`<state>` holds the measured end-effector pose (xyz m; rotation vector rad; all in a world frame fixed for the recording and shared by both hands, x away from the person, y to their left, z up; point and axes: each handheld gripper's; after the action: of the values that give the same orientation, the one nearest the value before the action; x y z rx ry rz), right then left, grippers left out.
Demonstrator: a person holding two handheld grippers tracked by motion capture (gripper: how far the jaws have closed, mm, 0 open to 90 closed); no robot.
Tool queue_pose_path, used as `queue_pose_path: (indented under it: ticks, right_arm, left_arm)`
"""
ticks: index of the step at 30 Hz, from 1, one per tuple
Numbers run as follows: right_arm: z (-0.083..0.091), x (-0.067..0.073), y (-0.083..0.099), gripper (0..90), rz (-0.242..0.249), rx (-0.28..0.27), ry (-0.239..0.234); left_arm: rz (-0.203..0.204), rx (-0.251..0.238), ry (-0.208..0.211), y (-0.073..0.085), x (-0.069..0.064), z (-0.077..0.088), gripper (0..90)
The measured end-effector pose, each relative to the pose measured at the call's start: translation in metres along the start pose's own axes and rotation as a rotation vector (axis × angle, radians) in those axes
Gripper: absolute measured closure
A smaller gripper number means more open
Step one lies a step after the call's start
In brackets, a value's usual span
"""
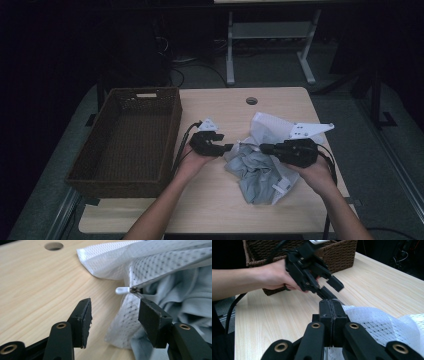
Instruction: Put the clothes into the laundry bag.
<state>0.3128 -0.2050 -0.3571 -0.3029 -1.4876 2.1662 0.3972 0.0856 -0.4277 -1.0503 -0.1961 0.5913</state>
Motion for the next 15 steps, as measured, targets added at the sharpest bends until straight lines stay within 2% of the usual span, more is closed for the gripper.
queue_pose_path:
  ticks: [6, 9, 11, 14, 15]
  right_arm:
    - [0.002, -0.003, 0.002, 88.7, -0.010, -0.003, 0.003]
    - [0.002, -0.004, 0.002, 88.7, -0.007, -0.006, 0.004]
    - [0.002, -0.005, 0.002, 88.7, -0.009, -0.004, 0.005]
    - [0.001, -0.005, 0.003, 88.7, -0.009, -0.001, 0.005]
    - [0.001, -0.005, 0.003, 88.7, -0.009, 0.000, 0.006]
  left_arm:
    - [-0.016, 0.017, 0.095, 0.002, 0.000, -0.014, 42.8]
    - [-0.032, 0.054, 0.126, 0.005, -0.002, -0.021, 45.3]
    - [-0.057, 0.078, 0.117, 0.008, -0.003, -0.026, 51.9]
    - [-0.069, 0.110, 0.120, 0.010, -0.002, -0.033, 61.5]
    - [-0.071, 0.110, 0.124, 0.010, -0.002, -0.034, 67.8]
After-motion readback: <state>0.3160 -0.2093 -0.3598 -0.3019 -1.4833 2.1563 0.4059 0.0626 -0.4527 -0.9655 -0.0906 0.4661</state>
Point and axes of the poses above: each handheld gripper's, and its own axes: z roughly backward along the jaws, y roughly out of its underside, x roughly to its left, and after that the axes turned 5 degrees about -x, right-handed
